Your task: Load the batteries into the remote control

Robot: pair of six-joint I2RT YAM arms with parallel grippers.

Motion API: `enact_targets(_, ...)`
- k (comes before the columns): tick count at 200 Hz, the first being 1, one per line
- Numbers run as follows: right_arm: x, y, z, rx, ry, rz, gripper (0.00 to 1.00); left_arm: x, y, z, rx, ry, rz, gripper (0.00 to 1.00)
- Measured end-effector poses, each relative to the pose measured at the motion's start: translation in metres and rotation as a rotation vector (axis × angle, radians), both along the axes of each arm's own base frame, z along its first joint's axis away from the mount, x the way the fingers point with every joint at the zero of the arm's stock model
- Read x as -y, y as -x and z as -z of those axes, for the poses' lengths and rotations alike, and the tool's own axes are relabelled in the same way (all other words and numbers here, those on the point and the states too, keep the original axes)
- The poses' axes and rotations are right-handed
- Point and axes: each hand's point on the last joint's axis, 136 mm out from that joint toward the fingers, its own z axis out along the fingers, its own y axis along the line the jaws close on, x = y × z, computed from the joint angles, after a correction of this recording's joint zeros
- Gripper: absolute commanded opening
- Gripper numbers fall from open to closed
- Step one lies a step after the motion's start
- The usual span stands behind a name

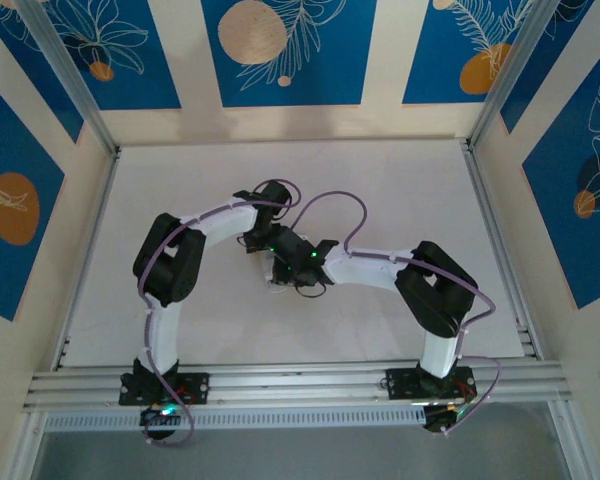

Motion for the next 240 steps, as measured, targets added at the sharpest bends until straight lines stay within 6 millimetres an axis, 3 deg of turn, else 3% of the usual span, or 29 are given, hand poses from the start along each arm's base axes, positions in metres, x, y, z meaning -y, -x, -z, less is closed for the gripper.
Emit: enact_targets(240, -0.004, -0.007, 0.015, -0.012, 0.111, -0.009, 0.13, -0.001, 0.0, 0.0, -0.007, 0.008, -0.006, 0.57)
